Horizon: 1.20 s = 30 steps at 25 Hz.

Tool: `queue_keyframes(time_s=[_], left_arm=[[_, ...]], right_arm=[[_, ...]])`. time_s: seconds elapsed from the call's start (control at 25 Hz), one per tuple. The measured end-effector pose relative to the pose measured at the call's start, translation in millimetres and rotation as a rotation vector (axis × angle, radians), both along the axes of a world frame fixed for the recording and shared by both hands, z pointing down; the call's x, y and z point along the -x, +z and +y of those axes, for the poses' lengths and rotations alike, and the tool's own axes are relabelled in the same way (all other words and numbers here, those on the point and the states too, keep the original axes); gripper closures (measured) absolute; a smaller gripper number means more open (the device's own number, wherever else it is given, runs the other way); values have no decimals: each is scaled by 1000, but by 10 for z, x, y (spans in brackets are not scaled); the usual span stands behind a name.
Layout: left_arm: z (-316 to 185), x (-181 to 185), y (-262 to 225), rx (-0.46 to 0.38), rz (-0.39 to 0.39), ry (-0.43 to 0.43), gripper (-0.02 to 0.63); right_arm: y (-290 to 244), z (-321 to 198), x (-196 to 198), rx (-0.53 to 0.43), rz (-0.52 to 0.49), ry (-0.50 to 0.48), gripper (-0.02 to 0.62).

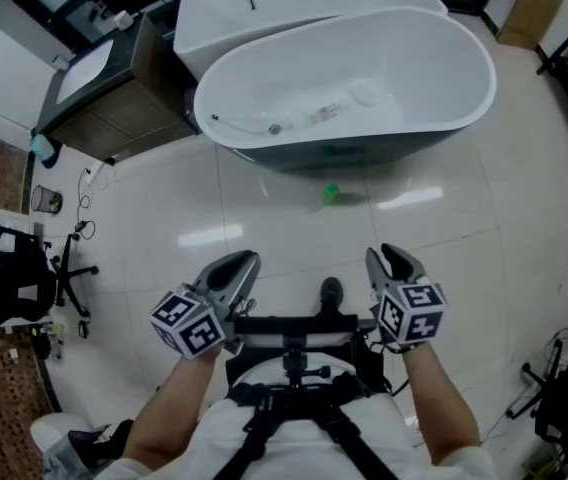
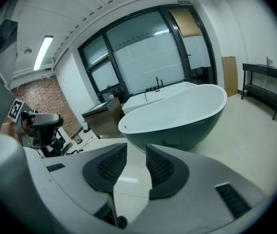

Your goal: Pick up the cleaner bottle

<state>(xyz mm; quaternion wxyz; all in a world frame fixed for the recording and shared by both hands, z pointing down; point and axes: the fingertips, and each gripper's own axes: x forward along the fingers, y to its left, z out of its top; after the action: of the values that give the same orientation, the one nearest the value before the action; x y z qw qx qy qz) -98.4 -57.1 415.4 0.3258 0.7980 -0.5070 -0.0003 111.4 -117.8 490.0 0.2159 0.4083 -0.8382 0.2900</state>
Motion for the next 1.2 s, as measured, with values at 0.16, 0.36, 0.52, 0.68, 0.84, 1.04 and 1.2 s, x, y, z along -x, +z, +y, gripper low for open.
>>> queue_keyframes(time_s=[0.16,0.36,0.52,0.68,0.84,1.04,1.2], left_arm=[[-51,62,29,8,14,11,537],[-139,102,25,5,23,72,537],[-154,228,-7,-8,27,113,537],[-87,375,14,-10,40,155,537],[-4,504,86,-2,51,200,537],[43,613,159,4,61,252,537],[54,602,205,15,58,279,537]], right_arm=[[23,65,111,29,12,-6,474],[-17,98,160,20,12,51,474],[-80,213,251,9,3,105,474],[-125,343,355,-3,14,154,474],[-154,479,442,-11,25,203,474],[-138,653,515,-7,40,253,474],[-136,730,506,1,36,274,474]])
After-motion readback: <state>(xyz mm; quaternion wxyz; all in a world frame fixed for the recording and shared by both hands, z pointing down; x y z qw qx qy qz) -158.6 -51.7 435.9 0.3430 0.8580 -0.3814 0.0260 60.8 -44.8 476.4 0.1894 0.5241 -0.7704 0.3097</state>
